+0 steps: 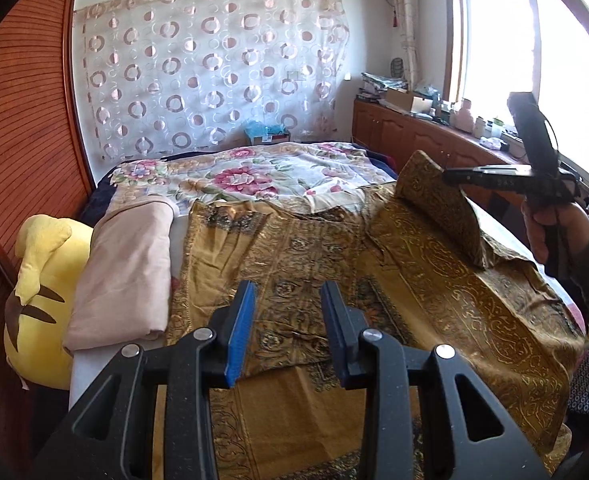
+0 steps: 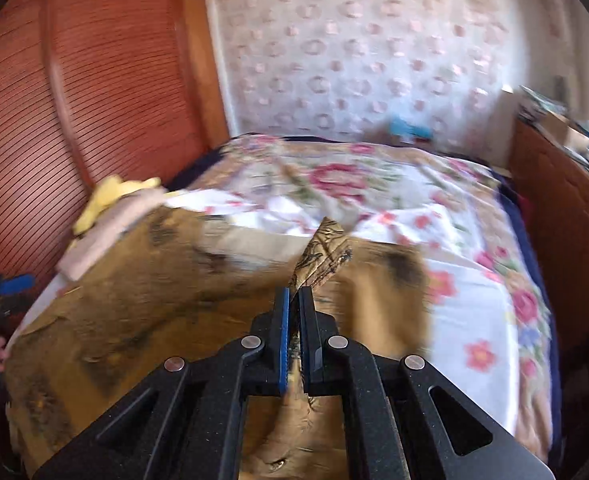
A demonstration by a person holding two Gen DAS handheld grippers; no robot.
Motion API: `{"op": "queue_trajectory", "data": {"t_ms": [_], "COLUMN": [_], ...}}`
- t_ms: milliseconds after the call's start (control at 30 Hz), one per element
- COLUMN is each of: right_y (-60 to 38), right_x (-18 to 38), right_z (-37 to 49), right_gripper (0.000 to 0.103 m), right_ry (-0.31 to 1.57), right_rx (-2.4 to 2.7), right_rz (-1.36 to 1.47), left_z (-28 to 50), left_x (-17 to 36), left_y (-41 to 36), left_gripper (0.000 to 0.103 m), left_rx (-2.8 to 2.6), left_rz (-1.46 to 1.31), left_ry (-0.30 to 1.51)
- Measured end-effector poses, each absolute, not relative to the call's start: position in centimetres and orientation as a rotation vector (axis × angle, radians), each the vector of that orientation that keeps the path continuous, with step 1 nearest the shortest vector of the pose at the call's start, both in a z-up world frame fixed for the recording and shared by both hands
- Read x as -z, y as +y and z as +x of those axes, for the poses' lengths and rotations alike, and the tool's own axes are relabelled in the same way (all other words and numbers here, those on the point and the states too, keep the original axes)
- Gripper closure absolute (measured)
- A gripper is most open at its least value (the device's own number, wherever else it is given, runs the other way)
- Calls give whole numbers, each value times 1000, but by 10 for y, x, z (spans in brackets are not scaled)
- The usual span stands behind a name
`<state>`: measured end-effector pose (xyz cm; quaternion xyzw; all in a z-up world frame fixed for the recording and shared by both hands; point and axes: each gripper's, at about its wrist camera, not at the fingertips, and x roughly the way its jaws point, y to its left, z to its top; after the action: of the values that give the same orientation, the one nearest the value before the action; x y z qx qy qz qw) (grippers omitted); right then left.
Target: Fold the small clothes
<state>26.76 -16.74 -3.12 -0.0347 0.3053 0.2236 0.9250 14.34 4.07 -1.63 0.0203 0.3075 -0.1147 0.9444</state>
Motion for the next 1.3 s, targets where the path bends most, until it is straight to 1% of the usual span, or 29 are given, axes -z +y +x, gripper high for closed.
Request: {"op": "queue_trajectory", "data": {"t_ms": [67,167,233,267,300,333,533,800,1067,1300], "right_y": [-155,-152,-157,-158,-160,-161,-186,-190,-187,-191], "right_x": [38,45,47,46,47,48,63,93,97,96], "right_z": [269,280,288,292,297,303,345,392,395,385], "right_gripper": [99,95,90,79,67,63,62,62,60,60], "right_ry": [655,673,676,674,672,671,749,838,810,808], "right_rx": [-496,-503,-489,-474,-459,-443,-308,-288,-284,-286], "right_rz": [-73,-79,-84,-88,-94,-99,-118,-133,-168,-170], "left_z": [150,160,167,172,177,181,220,294,363,399], "left_x": [17,18,19,18,19,19,25,46,75,84], "left_y": [42,42,41,41,41,42,52,79,95,96], "left_gripper": [68,68,68,68,68,68,68,68,68,68], "left_rx": [228,220,219,220,223,224,225,219,214,188], "left_rz": [41,54,62,65,66,67,86,84,60,90], "left_ry": [632,643,647,648,650,651,684,794,943,985]}}
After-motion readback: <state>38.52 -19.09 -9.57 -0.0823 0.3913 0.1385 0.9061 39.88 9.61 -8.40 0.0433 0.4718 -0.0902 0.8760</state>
